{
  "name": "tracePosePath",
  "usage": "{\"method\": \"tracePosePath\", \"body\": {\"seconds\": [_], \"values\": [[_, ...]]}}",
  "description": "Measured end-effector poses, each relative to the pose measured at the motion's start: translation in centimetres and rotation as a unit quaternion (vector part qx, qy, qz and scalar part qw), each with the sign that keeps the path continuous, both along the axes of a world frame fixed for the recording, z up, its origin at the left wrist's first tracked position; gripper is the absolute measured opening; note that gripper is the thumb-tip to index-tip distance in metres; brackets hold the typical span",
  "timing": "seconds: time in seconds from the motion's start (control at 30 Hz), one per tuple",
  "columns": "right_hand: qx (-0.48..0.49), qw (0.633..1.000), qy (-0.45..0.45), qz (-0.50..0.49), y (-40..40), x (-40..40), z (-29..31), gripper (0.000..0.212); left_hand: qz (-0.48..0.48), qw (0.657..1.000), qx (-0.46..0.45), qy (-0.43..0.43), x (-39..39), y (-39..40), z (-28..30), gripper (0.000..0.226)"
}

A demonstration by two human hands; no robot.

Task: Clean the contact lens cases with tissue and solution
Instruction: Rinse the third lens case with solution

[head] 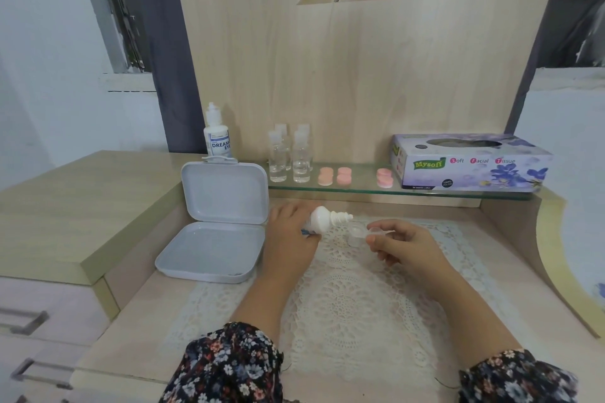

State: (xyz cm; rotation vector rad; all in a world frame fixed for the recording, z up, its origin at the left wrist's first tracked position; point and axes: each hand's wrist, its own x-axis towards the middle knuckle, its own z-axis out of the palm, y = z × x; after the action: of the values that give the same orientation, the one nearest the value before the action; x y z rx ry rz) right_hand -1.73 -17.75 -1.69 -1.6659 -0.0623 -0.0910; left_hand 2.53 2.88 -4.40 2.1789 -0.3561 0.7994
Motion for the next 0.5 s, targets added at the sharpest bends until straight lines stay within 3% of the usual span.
{"method": "tracePosePath", "body": {"seconds": [0.2,0.5], "values": [[-0.004,1.000,0.007,0.010,-0.02,-0.10,-0.06,0.015,0.044,0.996,0.034,-0.074,0.14,0.08,-0.12,0.056],[-0.003,1.000,0.007,0.011,0.05,-0.06,0.00,0.015,0.055,0.993,0.073,-0.079,-0.14,-0.07,-0.05,0.057]]}}
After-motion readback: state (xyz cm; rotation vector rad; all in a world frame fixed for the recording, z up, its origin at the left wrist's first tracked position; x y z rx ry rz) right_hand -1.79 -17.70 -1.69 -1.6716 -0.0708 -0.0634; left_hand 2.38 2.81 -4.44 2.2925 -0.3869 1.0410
